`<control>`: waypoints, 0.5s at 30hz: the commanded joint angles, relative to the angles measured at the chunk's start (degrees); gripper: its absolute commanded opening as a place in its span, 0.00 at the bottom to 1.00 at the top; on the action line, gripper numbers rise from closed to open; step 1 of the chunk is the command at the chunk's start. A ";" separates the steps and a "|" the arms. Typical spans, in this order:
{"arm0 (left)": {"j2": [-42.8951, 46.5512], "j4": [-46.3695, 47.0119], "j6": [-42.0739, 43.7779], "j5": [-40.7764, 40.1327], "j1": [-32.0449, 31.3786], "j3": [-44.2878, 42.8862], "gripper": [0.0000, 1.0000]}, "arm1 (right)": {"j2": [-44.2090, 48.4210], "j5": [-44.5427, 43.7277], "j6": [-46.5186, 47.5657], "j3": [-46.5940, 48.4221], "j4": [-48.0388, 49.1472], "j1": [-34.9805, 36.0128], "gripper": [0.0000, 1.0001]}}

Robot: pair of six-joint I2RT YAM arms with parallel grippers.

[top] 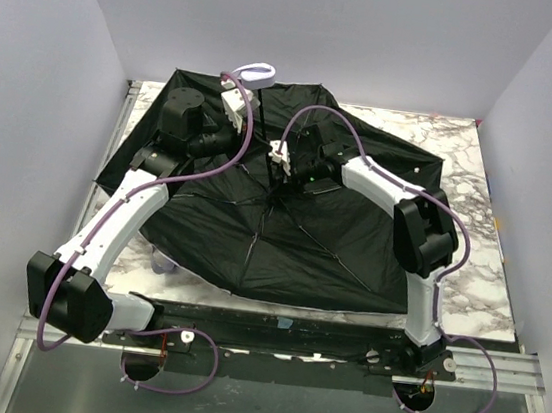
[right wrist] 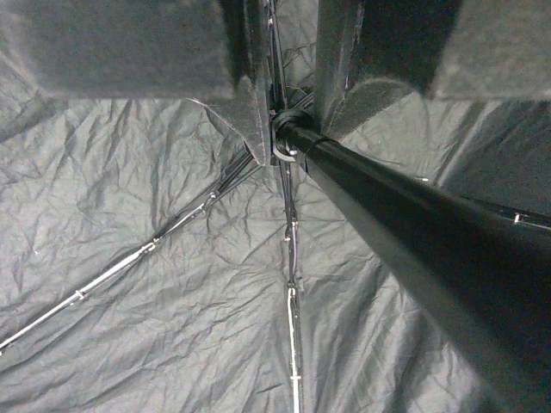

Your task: Open the umbrella

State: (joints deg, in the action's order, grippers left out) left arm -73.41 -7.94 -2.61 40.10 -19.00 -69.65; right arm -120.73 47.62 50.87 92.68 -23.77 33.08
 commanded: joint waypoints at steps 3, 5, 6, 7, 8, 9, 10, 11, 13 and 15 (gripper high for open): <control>5.72 20.69 -5.74 13.70 -2.88 -7.08 0.13 | 3.64 -17.64 -0.41 -12.21 4.98 -0.48 0.01; 6.14 20.07 -5.05 14.28 -2.92 -7.04 0.19 | 6.33 -17.86 -1.26 -15.22 8.51 -0.51 0.01; 6.29 19.43 -4.68 14.53 -2.95 -7.15 0.23 | 7.52 -17.96 -1.46 -16.38 9.61 -0.49 0.01; 6.47 18.78 -4.15 14.77 -3.02 -7.30 0.31 | 8.38 -18.08 -1.77 -17.23 10.69 -0.58 0.01; 6.67 17.91 -3.65 14.92 -3.09 -7.43 0.38 | 9.33 -18.17 -2.28 -18.04 11.56 -0.56 0.01; 7.01 17.31 -3.13 15.13 -3.11 -7.30 0.46 | 10.13 -18.15 -2.89 -18.72 12.62 -0.60 0.01; 7.39 16.44 -2.38 15.31 -3.20 -7.26 0.54 | 10.94 -18.08 -3.40 -19.46 13.48 -0.56 0.01; 7.86 15.34 -1.35 15.31 -3.26 -7.01 0.60 | 11.69 -18.02 -3.81 -20.08 14.22 -0.56 0.01; 9.00 13.32 0.41 15.63 -3.48 -6.37 0.71 | 13.28 -18.15 -4.67 -21.25 15.66 -0.67 0.01; 10.33 10.71 2.30 15.88 -3.70 -5.36 0.76 | 14.25 -18.64 -5.17 -22.37 17.03 -0.65 0.01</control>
State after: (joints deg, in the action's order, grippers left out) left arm -70.72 -4.47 -3.60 50.35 -22.20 -70.89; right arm -106.26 38.76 45.30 74.39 -6.96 33.19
